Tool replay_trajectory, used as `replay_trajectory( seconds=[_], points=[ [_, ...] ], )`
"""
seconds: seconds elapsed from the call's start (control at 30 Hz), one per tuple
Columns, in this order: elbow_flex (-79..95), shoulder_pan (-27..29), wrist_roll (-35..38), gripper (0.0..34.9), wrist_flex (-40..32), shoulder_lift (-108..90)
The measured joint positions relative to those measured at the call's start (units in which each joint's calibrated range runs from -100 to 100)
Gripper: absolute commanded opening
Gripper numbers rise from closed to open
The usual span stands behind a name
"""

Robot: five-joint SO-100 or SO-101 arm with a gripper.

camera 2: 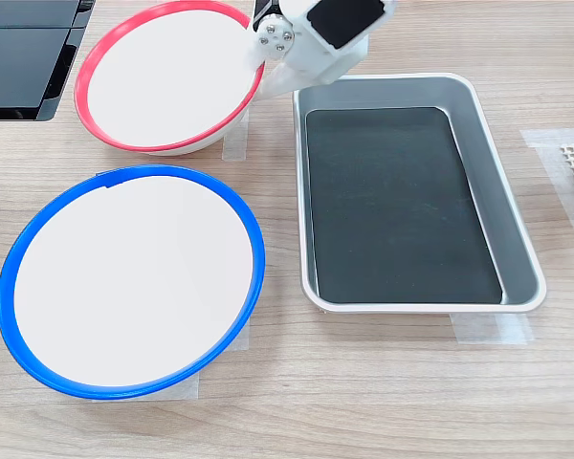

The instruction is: Lift the stacked dish and set it down on the table.

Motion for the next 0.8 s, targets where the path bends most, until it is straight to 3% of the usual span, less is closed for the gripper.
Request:
replay_trajectory(
  seconds=[0.53, 0.67, 0.8],
  points=[
    [-0.1, -1.9, -0.1, 0.3, -5.4, 2.6],
    [0.3, -1.8, 0.7, 7.4, -5.5, 2.6],
    [0.7, -1.7, 1.2, 8.8, -5.7, 2.5]
  ],
)
